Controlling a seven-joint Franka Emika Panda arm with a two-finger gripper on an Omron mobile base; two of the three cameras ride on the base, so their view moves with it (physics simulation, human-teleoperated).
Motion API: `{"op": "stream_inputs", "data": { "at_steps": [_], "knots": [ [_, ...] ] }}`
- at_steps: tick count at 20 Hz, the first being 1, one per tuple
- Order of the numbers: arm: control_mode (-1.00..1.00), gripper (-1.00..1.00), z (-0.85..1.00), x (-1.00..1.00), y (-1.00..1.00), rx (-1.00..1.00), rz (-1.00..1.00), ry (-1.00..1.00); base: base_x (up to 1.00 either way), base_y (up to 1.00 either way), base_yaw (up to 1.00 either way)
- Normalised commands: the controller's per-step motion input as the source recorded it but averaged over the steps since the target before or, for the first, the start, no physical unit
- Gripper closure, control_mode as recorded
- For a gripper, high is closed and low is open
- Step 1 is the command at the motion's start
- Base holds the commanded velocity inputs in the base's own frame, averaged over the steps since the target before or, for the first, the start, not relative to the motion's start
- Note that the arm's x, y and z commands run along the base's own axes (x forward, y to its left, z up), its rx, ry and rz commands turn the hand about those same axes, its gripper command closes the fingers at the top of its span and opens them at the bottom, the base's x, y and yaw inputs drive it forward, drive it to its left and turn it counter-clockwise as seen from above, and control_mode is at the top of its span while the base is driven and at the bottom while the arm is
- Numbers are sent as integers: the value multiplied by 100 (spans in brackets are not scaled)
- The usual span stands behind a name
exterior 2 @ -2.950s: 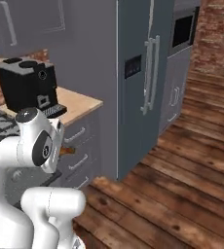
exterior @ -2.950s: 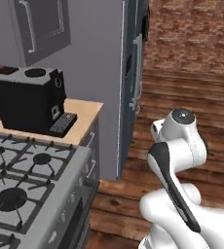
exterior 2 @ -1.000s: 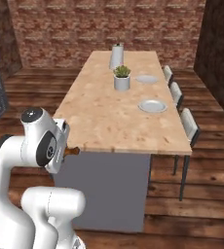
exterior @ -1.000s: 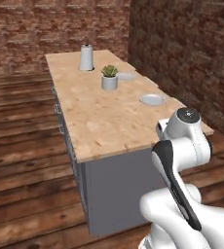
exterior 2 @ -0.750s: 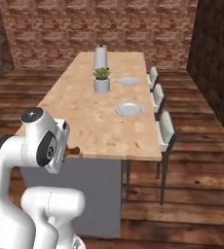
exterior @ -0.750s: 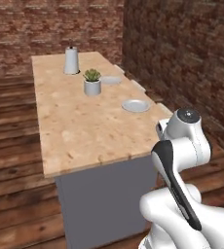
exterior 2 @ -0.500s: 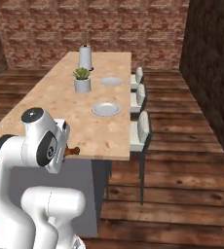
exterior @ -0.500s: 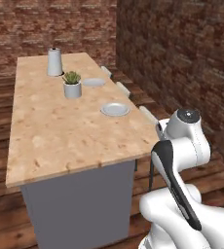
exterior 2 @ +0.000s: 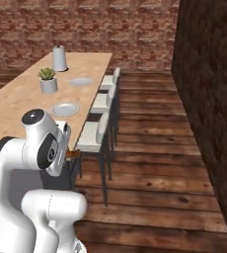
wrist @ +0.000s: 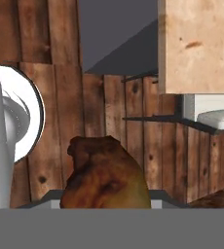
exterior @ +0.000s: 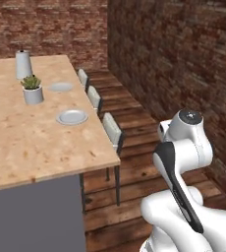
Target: Take the chicken drumsticks from the pan and place one on each plate on the dining counter.
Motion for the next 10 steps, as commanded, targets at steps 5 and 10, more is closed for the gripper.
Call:
{"op": "stream_inputs", "data": {
  "at_steps": [5, 10],
  "knots": [
    [100, 100, 0, 0, 0, 0, 0, 0, 58, -100, 26],
    [100, 100, 0, 0, 0, 0, 0, 0, 77, -100, 38]
  ]
}}
